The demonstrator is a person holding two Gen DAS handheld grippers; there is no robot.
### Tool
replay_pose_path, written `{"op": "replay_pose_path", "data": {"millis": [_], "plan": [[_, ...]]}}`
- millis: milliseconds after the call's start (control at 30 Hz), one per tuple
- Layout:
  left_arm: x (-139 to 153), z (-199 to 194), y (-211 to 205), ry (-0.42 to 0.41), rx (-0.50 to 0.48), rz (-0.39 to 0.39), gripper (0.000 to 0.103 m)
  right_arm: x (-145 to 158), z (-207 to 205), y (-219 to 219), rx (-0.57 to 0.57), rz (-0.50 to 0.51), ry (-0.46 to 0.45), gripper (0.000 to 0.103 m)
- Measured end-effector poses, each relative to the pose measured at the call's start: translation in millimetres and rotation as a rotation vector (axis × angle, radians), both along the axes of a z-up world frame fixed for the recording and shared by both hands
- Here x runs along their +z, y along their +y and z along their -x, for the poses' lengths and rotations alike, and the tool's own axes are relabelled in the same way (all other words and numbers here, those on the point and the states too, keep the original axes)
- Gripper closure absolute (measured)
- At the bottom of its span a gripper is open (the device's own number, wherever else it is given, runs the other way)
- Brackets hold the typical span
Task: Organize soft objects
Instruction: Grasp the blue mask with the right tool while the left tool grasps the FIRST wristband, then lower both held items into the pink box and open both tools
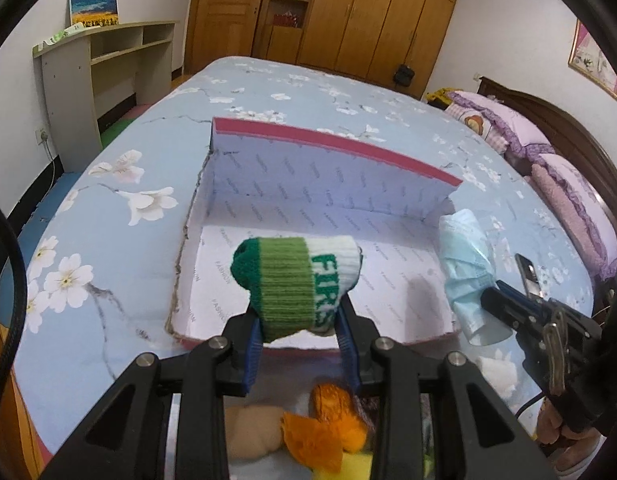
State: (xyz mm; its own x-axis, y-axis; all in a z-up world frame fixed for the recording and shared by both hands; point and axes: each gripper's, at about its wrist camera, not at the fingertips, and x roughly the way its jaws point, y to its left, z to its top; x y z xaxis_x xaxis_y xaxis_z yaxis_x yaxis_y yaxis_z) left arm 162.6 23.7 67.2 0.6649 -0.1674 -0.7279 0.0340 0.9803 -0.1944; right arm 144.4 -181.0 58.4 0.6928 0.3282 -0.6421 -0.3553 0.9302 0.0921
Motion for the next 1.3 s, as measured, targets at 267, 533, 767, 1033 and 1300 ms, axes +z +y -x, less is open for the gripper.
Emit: {"op": "replay_pose_path", "data": {"millis": [267,533,767,1033,1300], "plan": [[-25,-18,1,0.056,0.015,-0.027,0.069,-17,-16,3,0.011,0.039,0.0,0.092],[-37,-25,-3,0.066,0.031,-0.075,0.068,-33,-31,2,0.017,0.046,0.027,0.092],[-40,-27,-9,0.077,0.039,-0.105,0.067,-44,-36,1,0.012,0.049,0.049,0.092],[-37,-28,-13,0.081,0.019,-0.088,0.049,-44,-37,-2,0.01,0.014,0.058,0.082],[-23,-18,-10,0.048,0.03,-0.103,0.045,-34,-28,1,0.025,0.001,0.028,0.067]]}}
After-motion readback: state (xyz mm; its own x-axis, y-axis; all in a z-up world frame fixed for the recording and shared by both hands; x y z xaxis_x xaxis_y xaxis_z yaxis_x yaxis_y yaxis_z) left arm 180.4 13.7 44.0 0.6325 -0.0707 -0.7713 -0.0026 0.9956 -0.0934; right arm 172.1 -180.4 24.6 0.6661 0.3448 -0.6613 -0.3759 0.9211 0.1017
